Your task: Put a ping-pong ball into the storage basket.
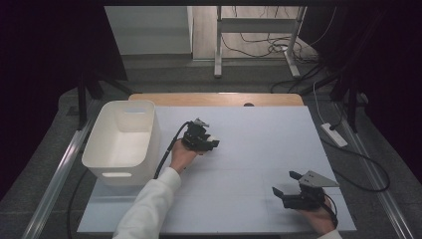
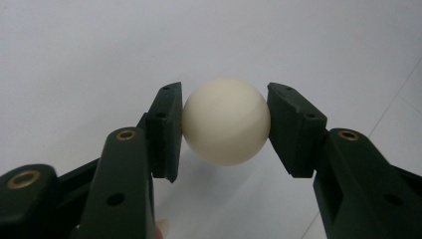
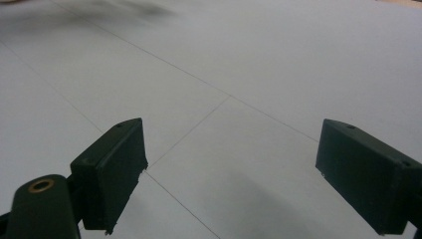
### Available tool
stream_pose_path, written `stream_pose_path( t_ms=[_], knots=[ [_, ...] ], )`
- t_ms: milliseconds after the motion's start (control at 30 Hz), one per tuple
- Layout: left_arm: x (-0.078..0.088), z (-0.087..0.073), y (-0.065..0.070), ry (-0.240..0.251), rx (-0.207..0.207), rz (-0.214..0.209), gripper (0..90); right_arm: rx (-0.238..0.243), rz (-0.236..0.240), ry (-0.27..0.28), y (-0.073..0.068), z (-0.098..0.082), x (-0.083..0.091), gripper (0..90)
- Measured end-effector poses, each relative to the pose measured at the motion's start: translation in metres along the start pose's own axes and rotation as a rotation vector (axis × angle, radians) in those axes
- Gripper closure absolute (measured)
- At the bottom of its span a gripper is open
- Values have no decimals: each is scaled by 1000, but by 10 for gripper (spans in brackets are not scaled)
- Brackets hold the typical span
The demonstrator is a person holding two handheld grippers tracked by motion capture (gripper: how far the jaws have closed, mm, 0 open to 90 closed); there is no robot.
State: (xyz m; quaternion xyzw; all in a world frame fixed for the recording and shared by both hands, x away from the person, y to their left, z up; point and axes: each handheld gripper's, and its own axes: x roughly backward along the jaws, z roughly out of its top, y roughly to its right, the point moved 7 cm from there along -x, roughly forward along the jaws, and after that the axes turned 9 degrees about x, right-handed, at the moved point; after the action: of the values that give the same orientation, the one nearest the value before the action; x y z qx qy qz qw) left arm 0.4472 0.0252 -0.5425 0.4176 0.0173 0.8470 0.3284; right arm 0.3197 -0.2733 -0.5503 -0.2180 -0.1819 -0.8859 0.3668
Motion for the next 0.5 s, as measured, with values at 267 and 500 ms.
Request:
stream_pose_path(
  t_ms=[267,500],
  knots=[
    [10,2,3,14,-11,-9,507,0,-1,1,0,0,0,121],
    [18,3,5,29,-16,-16,507,2,-6,1,0,1,1,122]
  ],
)
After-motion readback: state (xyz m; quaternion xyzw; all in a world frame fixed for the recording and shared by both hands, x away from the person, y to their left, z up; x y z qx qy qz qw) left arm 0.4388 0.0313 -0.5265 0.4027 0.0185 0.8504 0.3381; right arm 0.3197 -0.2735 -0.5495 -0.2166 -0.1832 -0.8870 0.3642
